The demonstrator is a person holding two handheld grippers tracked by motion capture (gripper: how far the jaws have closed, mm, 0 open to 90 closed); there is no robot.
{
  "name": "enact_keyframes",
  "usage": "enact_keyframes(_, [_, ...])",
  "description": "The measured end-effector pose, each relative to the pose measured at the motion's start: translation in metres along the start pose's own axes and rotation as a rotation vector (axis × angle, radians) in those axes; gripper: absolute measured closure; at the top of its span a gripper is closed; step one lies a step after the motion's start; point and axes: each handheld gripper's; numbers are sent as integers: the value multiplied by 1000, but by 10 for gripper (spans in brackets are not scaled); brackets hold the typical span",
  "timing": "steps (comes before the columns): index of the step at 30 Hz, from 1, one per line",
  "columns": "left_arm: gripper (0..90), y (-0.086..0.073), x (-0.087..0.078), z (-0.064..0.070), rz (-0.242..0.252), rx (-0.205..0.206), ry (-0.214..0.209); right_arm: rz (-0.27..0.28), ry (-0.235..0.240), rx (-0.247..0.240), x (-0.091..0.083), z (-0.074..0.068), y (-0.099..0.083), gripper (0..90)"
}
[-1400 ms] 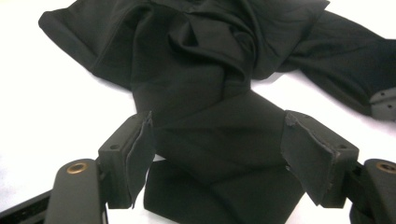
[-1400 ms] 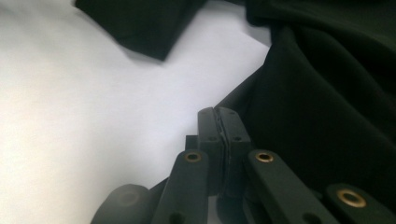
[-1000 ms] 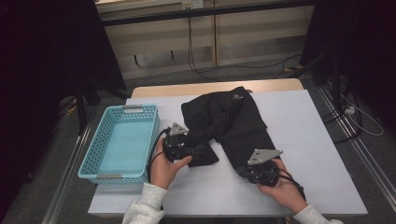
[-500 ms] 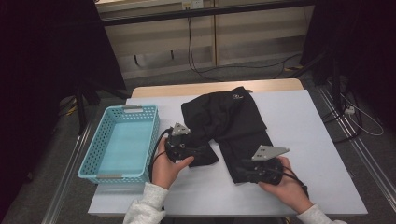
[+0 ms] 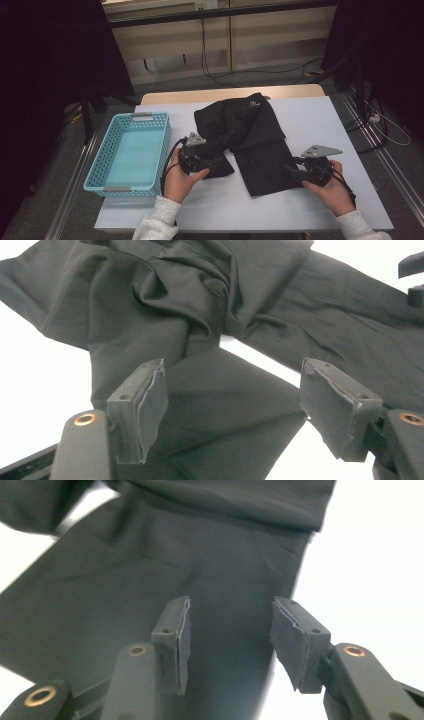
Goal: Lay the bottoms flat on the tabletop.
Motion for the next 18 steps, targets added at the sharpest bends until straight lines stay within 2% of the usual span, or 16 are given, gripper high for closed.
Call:
enact_keyframes(6, [259, 0, 1, -1, -3, 2, 0, -9, -57, 60, -1, 15, -7, 506])
enact_keyframes(8, [255, 0, 2, -1, -1, 8, 7, -15, -55, 83, 0, 17, -9, 521])
enact_keyframes(11, [248, 0, 1, -1, -4, 14, 12, -40, -49, 79, 4, 18, -12, 550])
enact_keyframes(13, [245, 0, 1, -2, -3, 12, 15, -37, -52, 68, 5, 17, -13, 569])
enact_keyframes(14, [243, 0, 1, -2, -2, 11, 14, -43, -57, 65, 5, 17, -12, 608])
enact_keyframes(15, [242, 0, 1, -2, -2, 10, 14, -46, -57, 60, 5, 17, -12, 691])
enact_keyframes(18, [242, -1, 2, -1, -3, 6, 15, -39, -46, 76, 5, 17, -13, 762])
Point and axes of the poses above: each handheld gripper's, and its own axes: x roughly forward along the jaws, y roughly out of its top, z roughly to its right, and after that the axes turned 11 degrees about z, right-handed
